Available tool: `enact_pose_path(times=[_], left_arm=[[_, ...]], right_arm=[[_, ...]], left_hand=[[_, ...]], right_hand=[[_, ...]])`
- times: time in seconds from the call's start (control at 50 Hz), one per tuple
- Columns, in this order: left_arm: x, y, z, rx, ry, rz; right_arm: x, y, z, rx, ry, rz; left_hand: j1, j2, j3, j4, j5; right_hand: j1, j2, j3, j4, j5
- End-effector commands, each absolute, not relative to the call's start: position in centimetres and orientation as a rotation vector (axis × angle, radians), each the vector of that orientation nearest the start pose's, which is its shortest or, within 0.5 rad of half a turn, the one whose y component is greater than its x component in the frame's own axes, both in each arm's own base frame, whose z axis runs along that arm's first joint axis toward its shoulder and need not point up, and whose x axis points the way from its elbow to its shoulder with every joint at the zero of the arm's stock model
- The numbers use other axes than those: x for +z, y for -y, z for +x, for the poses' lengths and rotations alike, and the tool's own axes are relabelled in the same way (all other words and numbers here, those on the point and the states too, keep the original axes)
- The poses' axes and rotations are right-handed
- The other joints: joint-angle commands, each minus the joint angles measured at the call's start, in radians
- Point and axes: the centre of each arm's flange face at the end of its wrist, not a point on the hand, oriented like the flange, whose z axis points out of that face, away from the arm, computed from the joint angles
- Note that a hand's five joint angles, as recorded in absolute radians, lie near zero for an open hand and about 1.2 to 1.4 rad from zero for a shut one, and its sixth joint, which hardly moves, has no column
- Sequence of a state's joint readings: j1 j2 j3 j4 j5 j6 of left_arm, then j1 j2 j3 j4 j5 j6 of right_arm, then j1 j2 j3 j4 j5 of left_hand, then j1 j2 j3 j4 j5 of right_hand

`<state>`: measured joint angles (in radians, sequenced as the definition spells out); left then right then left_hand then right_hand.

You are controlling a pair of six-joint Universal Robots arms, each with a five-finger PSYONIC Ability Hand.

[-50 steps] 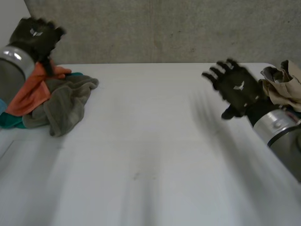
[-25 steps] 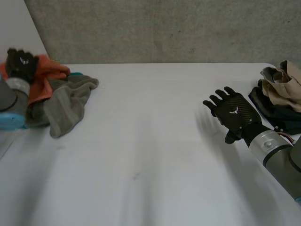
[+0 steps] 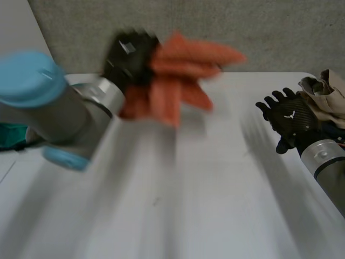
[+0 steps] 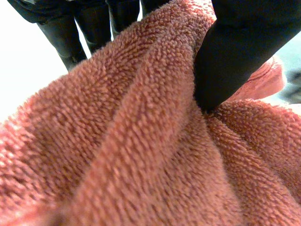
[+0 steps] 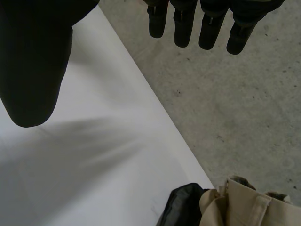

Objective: Fold the laundry.

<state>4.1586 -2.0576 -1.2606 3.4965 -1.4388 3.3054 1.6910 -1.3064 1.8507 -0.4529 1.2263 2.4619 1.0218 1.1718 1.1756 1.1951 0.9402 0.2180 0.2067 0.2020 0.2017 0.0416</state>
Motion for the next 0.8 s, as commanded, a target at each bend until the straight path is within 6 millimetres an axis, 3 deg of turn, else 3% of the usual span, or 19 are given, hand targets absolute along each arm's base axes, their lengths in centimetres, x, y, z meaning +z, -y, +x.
enact_pose_path(times=[0.02, 0.04, 0.08, 0.14, 0.18, 0.28, 0.32, 0.38, 0.42, 0.54, 0.72, 0.8], left_arm=[[16.3, 27.0, -36.8, -2.237, -2.448, 1.196], [15.0, 26.4, -36.8, -2.148, -2.508, 1.238], [14.6, 26.0, -36.6, -2.086, -2.543, 1.263], [15.7, 25.3, -36.5, -2.072, -2.545, 1.282], [18.7, 25.1, -36.1, -2.155, -2.494, 1.252], [23.3, 24.5, -34.6, -2.293, -2.402, 1.171], [24.7, 24.4, -33.4, -2.322, -2.369, 1.128], [25.2, 24.2, -32.0, -2.310, -2.371, 1.086], [24.8, 23.9, -31.5, -2.285, -2.388, 1.083], [21.8, 23.0, -29.9, -2.156, -2.446, 0.990], [17.5, 26.1, -29.3, -2.100, -2.417, 0.830], [15.4, 27.6, -29.4, -2.035, -2.449, 0.824]], right_arm=[[18.6, 30.8, 19.4, -2.220, -2.059, -1.259], [18.7, 31.0, 19.3, -2.224, -2.064, -1.252], [18.7, 31.1, 19.1, -2.227, -2.071, -1.248], [19.1, 31.5, 18.8, -2.238, -2.099, -1.211], [19.5, 31.7, 18.7, -2.229, -2.128, -1.161], [21.0, 31.6, 18.8, -2.118, -2.191, -1.050], [21.8, 31.4, 19.0, -2.025, -2.229, -0.983], [22.7, 30.8, 20.0, -1.888, -2.248, -0.899], [23.1, 30.6, 20.7, -1.820, -2.248, -0.864], [19.9, 31.4, 23.4, -1.562, -2.282, -0.831], [15.8, 31.6, 28.0, -1.474, -2.230, -0.948], [14.4, 32.5, 28.7, -1.511, -2.197, -0.954]], left_hand=[[0.137, -0.013, -0.017, -0.037, 0.044], [-0.305, -0.455, -0.459, -0.478, -0.398], [-0.552, -0.702, -0.706, -0.726, -0.645], [-0.650, -0.799, -0.803, -0.823, -0.742], [-0.705, -0.855, -0.859, -0.879, -0.798], [-0.700, -0.850, -0.854, -0.873, -0.793], [-0.688, -0.838, -0.842, -0.861, -0.781], [-0.679, -0.829, -0.833, -0.852, -0.772], [-0.665, -0.815, -0.818, -0.838, -0.757], [-0.641, -0.791, -0.795, -0.814, -0.734], [-0.659, -0.809, -0.812, -0.832, -0.751], [-0.659, -0.809, -0.812, -0.832, -0.751]], right_hand=[[-0.043, -0.032, -0.027, -0.027, -0.042], [-0.043, -0.032, -0.027, -0.027, -0.042], [-0.043, -0.032, -0.027, -0.027, -0.042], [-0.043, -0.032, -0.027, -0.027, -0.042], [-0.043, -0.032, -0.027, -0.027, -0.042], [-0.043, -0.032, -0.027, -0.027, -0.042], [-0.043, -0.032, -0.027, -0.027, -0.042], [-0.043, -0.032, -0.027, -0.027, -0.042], [-0.043, -0.032, -0.027, -0.027, -0.042], [0.102, 0.113, 0.118, 0.118, 0.104], [0.213, 0.225, 0.229, 0.230, 0.215], [0.260, 0.272, 0.276, 0.277, 0.262]])
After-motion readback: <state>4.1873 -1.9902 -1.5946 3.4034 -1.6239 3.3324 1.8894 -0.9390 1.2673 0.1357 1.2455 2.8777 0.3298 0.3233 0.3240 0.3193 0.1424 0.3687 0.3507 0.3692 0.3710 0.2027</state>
